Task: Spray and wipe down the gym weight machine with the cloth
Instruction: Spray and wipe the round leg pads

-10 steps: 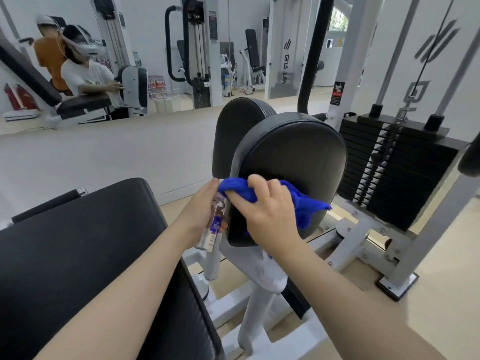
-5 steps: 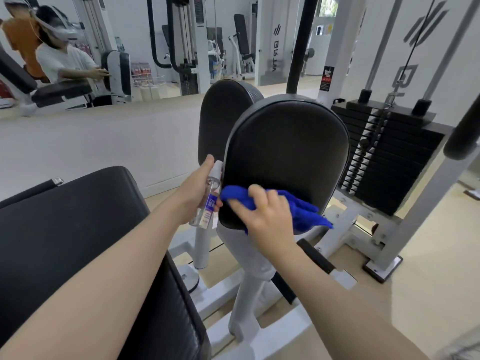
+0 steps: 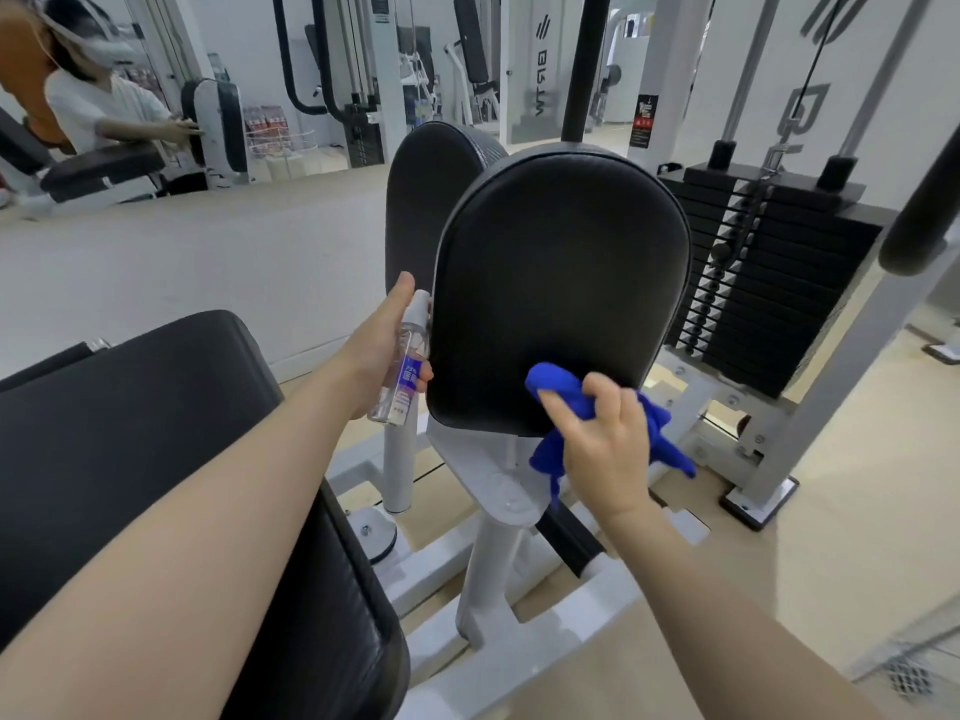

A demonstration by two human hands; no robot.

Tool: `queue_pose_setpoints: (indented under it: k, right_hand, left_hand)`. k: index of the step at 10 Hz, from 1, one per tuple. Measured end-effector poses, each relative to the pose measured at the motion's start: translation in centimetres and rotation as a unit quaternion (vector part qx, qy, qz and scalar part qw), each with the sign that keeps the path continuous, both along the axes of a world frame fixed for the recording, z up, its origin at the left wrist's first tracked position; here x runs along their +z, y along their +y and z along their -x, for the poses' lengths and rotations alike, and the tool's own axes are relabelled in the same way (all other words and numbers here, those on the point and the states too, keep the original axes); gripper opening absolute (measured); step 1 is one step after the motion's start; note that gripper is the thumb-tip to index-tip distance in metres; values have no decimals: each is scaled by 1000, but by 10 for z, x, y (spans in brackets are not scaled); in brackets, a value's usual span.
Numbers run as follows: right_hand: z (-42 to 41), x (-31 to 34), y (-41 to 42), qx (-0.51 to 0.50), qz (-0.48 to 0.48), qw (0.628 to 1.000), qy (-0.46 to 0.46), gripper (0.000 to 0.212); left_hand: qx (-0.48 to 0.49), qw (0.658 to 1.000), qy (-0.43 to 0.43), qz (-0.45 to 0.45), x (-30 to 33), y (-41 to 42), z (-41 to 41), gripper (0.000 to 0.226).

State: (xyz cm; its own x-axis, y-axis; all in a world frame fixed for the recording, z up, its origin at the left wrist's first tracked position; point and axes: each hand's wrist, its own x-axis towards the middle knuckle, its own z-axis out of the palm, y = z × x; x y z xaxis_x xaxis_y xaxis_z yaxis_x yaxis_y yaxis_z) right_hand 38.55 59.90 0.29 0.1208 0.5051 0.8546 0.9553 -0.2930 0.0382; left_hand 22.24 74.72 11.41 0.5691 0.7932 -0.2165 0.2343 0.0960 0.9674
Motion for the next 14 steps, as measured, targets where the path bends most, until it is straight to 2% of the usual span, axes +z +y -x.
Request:
queue_pose_setpoints:
  k: [1, 2, 3, 4, 5, 6, 7, 8, 9, 10, 11, 12, 13, 14]
  right_hand:
    - [-11, -24, -12, 57, 94, 993, -48, 70]
    - [-24, 19, -10, 55, 68, 996, 19, 35]
    - [-42, 88, -3, 34, -94, 978, 183, 29]
    - [-45, 116, -3, 46, -168, 956, 237, 21]
    - [-33, 60, -2, 81, -136, 927, 340, 26]
    - [-16, 15, -15, 66, -1, 928, 367, 28]
    - [-21, 29, -14, 77, -43, 917, 390, 43]
    - [-34, 84, -4, 66, -161, 918, 357, 38]
    - [-48, 103, 0, 108, -192, 849, 480, 41]
    - [-62, 74, -2, 153, -175, 675, 700, 25]
    - [-63, 48, -9, 131, -53, 602, 786, 29]
    - [-67, 79, -10, 138, -94, 632, 757, 29]
    - [-54, 151, -10, 181, -162, 739, 629, 35]
    - [-10, 204, 12, 99, -45, 925, 363, 35]
  left_hand:
    - [3, 1000, -27, 2, -2, -1, 7, 56]
    - [21, 999, -24, -11, -1, -7, 9, 46]
    - [23, 999, 7, -27, 2, -10, 7, 64]
    - [20, 997, 40, -66, 5, -13, 1, 75]
    - [18, 994, 31, -106, 3, -13, 1, 58]
    - [8, 991, 9, -133, -1, -11, 1, 46]
    - [26, 988, 12, -150, -2, -9, -1, 40]
    - [6, 990, 17, -137, -3, -3, -4, 45]
    - [-8, 990, 38, -135, -4, -1, -3, 41]
    - [-11, 988, 45, -149, -4, -1, -1, 50]
    - [-5, 989, 43, -141, -1, -3, -2, 49]
    - [-3, 991, 40, -128, -1, -7, -1, 52]
    - [-6, 992, 43, -120, -3, -4, 1, 56]
    - [-9, 994, 23, -103, -2, -7, 4, 47]
